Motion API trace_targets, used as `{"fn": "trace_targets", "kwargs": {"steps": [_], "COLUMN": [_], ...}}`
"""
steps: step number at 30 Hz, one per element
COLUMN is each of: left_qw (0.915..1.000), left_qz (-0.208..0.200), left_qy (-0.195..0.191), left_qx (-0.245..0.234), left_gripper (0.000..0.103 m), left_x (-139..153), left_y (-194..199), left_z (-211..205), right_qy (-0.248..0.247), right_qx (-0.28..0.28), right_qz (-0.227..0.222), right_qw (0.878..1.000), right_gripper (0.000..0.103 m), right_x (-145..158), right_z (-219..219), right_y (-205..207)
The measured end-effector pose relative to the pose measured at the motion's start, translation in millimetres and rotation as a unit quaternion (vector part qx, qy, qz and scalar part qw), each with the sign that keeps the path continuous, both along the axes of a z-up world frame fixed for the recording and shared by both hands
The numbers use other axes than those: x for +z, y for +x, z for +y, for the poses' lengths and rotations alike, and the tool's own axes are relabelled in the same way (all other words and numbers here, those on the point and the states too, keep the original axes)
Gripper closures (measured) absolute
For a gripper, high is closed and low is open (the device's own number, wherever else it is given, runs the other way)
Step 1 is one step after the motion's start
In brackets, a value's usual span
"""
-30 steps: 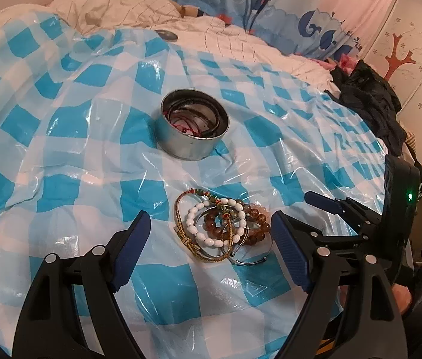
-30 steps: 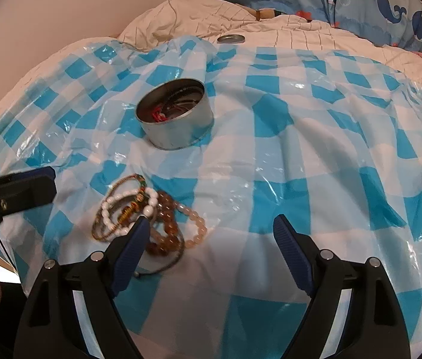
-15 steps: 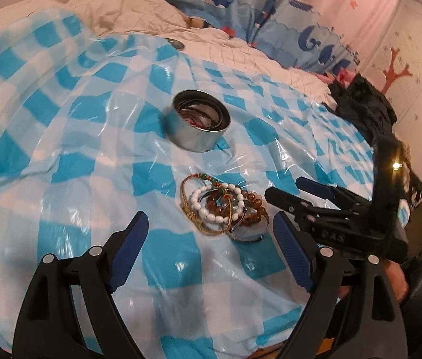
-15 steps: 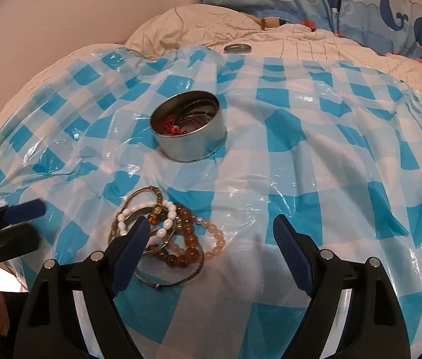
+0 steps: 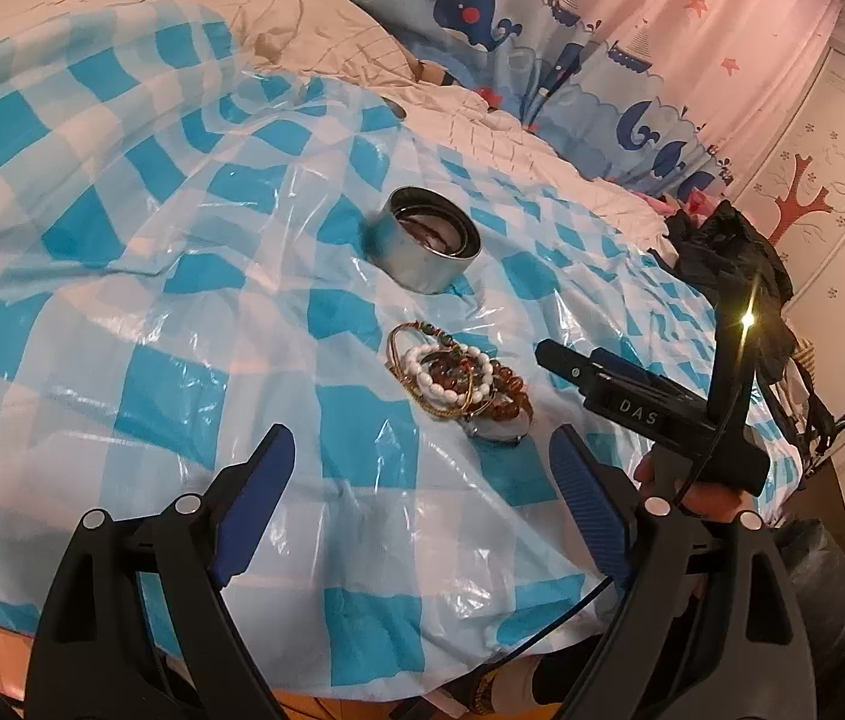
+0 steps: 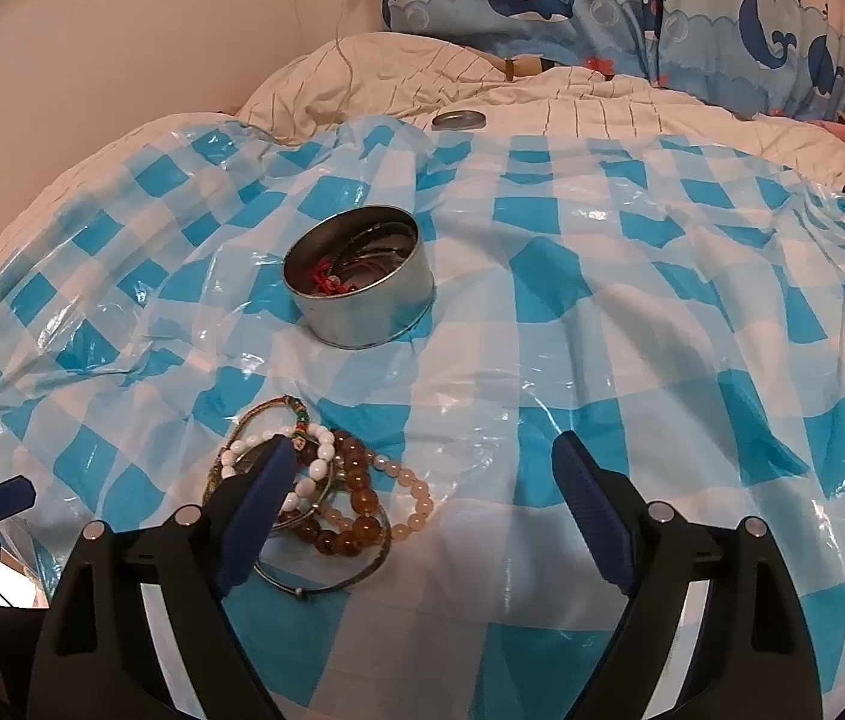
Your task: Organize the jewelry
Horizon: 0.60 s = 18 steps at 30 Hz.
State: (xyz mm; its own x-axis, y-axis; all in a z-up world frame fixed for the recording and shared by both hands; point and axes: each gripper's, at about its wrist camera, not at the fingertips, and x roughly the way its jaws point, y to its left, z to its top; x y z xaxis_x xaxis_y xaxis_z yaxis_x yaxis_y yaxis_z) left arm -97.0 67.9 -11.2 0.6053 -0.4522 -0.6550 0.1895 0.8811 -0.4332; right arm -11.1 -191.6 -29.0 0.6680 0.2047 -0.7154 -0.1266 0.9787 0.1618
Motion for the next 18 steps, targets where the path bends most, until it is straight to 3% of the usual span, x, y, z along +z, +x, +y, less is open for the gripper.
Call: {"fn": "trace_targets", "kwargs": {"steps": [9, 18], "left_qw": [0.9998, 0.9994], "left_qz": [-0.008, -0.003], "left_qy": [0.018, 0.033], "left_qx": [-0.009, -0.007], "left_gripper": [0.020, 0.019], "left_x": [-4.9, -9.6], "left_y": [-5.8, -6.4], "left_z": [-5.9, -7.0], "right_qy": [0.000, -0.003], "right_qx": [-0.028, -0.022], "right_qz": [0.006, 0.013], "right_qw": [1.000, 1.000], "right_gripper": [0.019, 0.019], "right_x": [-10.0, -17.0], "right_z": [-17.2, -11.6], "right_y": [-2.8, -9.1]}}
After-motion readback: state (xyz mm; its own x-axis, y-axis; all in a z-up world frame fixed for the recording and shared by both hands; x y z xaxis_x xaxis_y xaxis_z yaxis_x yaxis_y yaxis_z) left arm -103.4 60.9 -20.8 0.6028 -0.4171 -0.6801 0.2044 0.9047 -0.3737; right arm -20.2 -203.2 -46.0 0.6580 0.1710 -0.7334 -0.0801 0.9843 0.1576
